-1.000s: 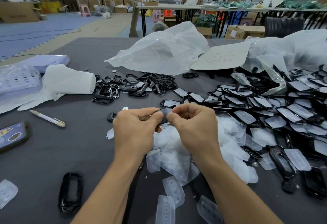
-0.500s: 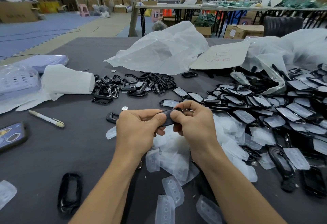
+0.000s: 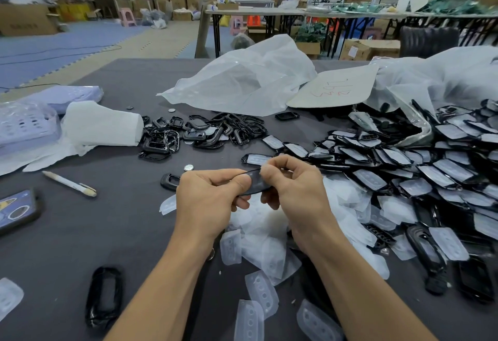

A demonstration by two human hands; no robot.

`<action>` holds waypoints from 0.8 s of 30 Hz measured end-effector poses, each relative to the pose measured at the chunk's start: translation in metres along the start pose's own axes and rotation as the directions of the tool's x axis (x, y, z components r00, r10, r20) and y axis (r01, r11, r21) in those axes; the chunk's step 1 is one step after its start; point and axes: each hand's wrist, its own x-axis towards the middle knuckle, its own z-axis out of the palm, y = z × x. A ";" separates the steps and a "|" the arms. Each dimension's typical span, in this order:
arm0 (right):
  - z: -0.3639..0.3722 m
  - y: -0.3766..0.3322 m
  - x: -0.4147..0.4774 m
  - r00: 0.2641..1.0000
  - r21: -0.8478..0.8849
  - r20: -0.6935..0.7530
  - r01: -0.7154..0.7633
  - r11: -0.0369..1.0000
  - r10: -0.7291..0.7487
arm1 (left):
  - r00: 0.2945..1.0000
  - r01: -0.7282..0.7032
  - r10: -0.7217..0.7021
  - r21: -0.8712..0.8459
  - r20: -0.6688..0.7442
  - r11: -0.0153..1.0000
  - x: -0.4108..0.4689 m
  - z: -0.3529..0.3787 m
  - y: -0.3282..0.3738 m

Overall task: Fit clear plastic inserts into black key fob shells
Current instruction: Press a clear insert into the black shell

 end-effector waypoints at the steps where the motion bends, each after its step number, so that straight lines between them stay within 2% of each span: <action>1: -0.001 0.000 0.001 0.999 0.034 0.026 -0.028 0.999 0.028 | 1.000 -0.003 0.003 -0.002 -0.003 1.000 0.001 -0.001 0.000; 3: -0.003 -0.001 0.001 0.997 0.067 0.059 -0.055 0.996 0.051 | 1.000 0.002 -0.002 -0.011 -0.010 1.000 0.002 -0.001 0.000; 7: -0.003 0.002 0.002 0.999 0.000 0.021 -0.024 1.000 0.024 | 1.000 0.007 -0.007 -0.006 -0.001 1.000 0.002 0.000 -0.002; 11: -0.006 0.003 0.001 0.999 -0.190 0.010 0.047 0.981 -0.046 | 1.000 0.009 -0.009 0.006 -0.008 1.000 0.003 0.000 -0.004; 13: -0.009 0.002 -0.001 0.988 -0.367 0.075 0.154 0.917 -0.136 | 1.000 0.020 -0.020 0.005 -0.011 1.000 0.004 -0.001 -0.004; 15: -0.010 -0.002 -0.005 0.951 -0.570 0.186 0.309 0.762 -0.247 | 0.999 0.032 -0.032 0.024 -0.004 0.999 0.004 -0.002 -0.004; 17: -0.009 -0.005 -0.006 0.927 -0.632 0.225 0.374 0.678 -0.302 | 0.999 0.042 -0.043 0.049 0.022 0.998 0.004 -0.004 -0.004; 20: -0.013 -0.012 -0.004 0.930 -0.630 0.231 0.367 0.684 -0.287 | 0.997 0.049 -0.054 0.079 0.063 0.996 0.003 -0.002 -0.005; 24: -0.039 -0.024 0.006 0.973 -0.709 0.163 0.232 0.666 -0.165 | 0.998 0.067 -0.068 0.089 0.008 0.994 -0.001 -0.003 -0.004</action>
